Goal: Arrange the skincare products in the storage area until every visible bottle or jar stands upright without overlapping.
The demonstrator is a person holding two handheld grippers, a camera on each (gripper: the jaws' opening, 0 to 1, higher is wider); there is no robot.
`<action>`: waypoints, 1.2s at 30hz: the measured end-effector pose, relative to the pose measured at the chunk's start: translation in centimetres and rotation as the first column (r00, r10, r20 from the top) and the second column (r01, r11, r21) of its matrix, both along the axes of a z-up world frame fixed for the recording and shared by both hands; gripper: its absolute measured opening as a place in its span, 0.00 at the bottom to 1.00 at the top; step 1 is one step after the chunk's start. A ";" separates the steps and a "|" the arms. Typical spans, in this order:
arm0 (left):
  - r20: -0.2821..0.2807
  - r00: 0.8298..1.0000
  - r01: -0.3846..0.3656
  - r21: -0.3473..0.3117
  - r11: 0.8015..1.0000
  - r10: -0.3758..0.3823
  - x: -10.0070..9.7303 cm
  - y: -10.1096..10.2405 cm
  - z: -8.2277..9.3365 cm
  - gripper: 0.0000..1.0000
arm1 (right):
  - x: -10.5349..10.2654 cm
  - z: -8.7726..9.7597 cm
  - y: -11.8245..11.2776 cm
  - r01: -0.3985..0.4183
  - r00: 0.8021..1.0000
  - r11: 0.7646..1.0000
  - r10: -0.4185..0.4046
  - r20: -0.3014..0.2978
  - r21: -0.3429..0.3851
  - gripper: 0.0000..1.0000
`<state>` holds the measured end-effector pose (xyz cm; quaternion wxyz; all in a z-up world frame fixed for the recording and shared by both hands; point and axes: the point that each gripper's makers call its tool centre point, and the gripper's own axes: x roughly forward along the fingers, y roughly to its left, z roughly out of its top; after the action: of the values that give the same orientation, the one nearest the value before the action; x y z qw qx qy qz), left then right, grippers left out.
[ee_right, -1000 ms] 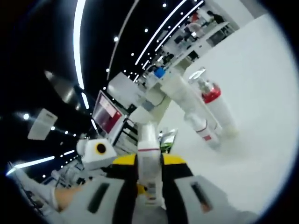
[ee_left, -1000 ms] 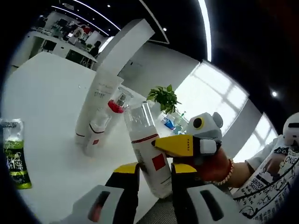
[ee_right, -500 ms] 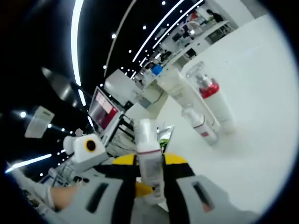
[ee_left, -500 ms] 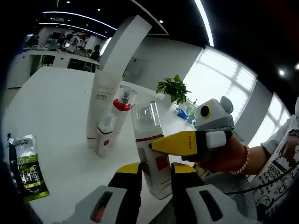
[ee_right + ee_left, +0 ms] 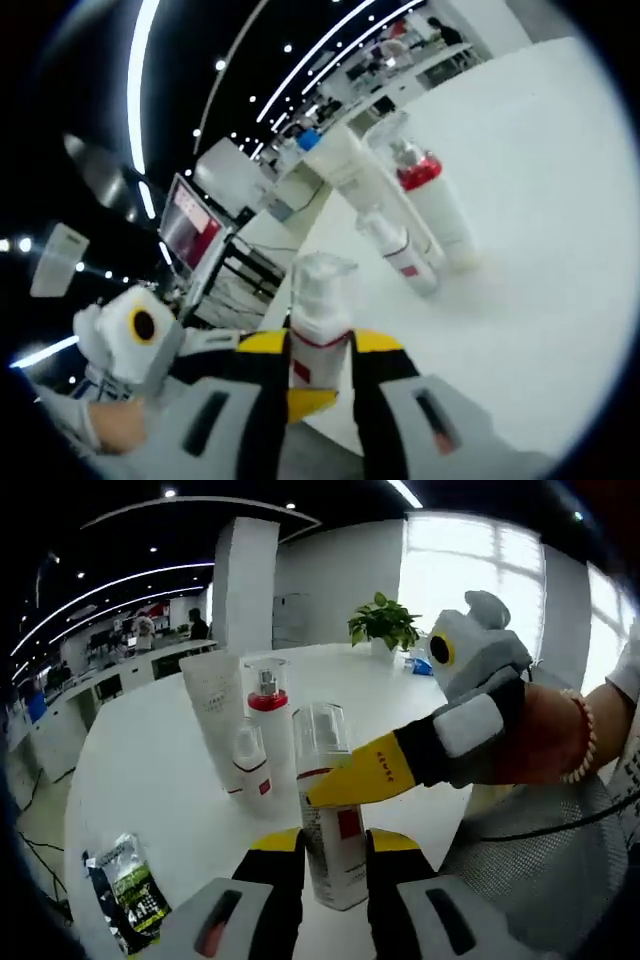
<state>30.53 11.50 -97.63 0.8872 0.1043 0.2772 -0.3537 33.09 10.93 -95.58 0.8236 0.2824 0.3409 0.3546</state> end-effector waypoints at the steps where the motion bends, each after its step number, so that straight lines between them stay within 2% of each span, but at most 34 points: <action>1: 0.016 1.000 0.003 0.020 1.000 -0.004 0.0 0.0 -0.1 0.22 | 0.0 -0.1 -0.1 0.008 1.000 1.000 -0.008 -0.010 0.002 0.22; 4: 0.087 0.995 0.031 0.167 0.985 -0.047 -0.1 0.2 -0.7 0.22 | -0.2 -0.6 -0.2 0.013 0.999 1.000 -0.013 -0.040 -0.002 0.22; 8: 0.143 0.987 0.032 0.269 0.963 -0.073 0.0 0.5 -1.1 0.22 | -0.3 -1.1 -0.3 0.031 0.997 1.000 -0.031 -0.068 0.001 0.22; 11: 0.172 0.982 0.028 0.306 0.952 -0.084 0.1 0.6 -1.1 0.22 | 0.1 -1.1 -0.4 0.048 0.997 0.999 -0.048 -0.059 -0.003 0.22; 14: 0.165 0.982 0.035 0.322 0.946 -0.092 0.0 0.5 -1.5 0.23 | 0.1 -1.5 -0.5 0.049 0.996 0.999 -0.050 -0.069 -0.017 0.22; 17: 0.198 0.971 0.047 0.387 0.921 -0.133 -0.1 0.5 -1.6 0.23 | 0.1 -1.8 -0.6 0.051 0.995 0.998 -0.053 -0.080 -0.026 0.22; 18: 0.193 0.972 0.051 0.385 0.921 -0.135 -0.2 0.4 -1.8 0.23 | 0.1 -1.8 -0.7 0.051 0.994 0.998 -0.054 -0.090 -0.028 0.22; 19: 0.185 0.974 0.054 0.377 0.925 -0.133 -0.2 0.4 -1.8 0.24 | 0.0 -1.9 -0.7 0.047 0.994 0.998 -0.050 -0.094 -0.033 0.22; 21: 0.123 0.983 0.089 0.319 0.943 -0.134 -0.8 0.0 -2.1 0.24 | -0.2 -2.0 -0.7 0.023 0.997 0.998 -0.027 -0.077 -0.056 0.21; 23: 0.097 0.987 0.094 0.281 0.955 -0.125 -0.9 -0.1 -2.1 0.24 | -0.3 -1.9 -0.8 0.004 0.998 0.997 -0.009 -0.063 -0.073 0.20; 26: 0.056 0.995 0.078 0.159 0.984 -0.088 -0.7 -0.4 -1.4 0.24 | -0.3 -1.1 -0.8 -0.013 1.000 0.993 0.015 0.016 -0.114 0.20; 28: 0.021 0.998 0.059 0.077 0.995 -0.061 -0.5 -0.5 -1.1 0.24 | -0.2 -0.8 -0.6 -0.036 0.997 0.989 0.046 0.064 -0.144 0.20; 31: -0.073 0.997 0.022 -0.072 0.997 -0.027 -0.5 -0.4 -0.7 0.23 | -0.6 -0.5 -0.3 -0.045 0.996 0.989 0.056 0.072 -0.144 0.20; 33: -0.095 0.995 -0.002 -0.136 0.991 -0.011 -0.2 -0.4 -0.3 0.23 | -1.0 0.4 0.5 -0.071 0.994 0.995 0.077 0.077 -0.071 0.20; 34: -0.102 0.995 -0.007 -0.163 0.987 -0.010 -0.2 -0.4 0.0 0.23 | -1.1 0.4 0.5 -0.074 0.993 0.994 0.080 0.083 -0.076 0.20; 36: -0.125 0.992 -0.006 -0.169 0.986 -0.016 -0.4 -0.4 -0.1 0.23 | -1.2 0.6 0.7 -0.094 0.988 0.990 0.105 0.115 -0.104 0.20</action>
<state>30.15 11.14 -97.78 0.8728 0.0069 0.3014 -0.3839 31.91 11.63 -94.96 0.8368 0.2023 0.3213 0.3946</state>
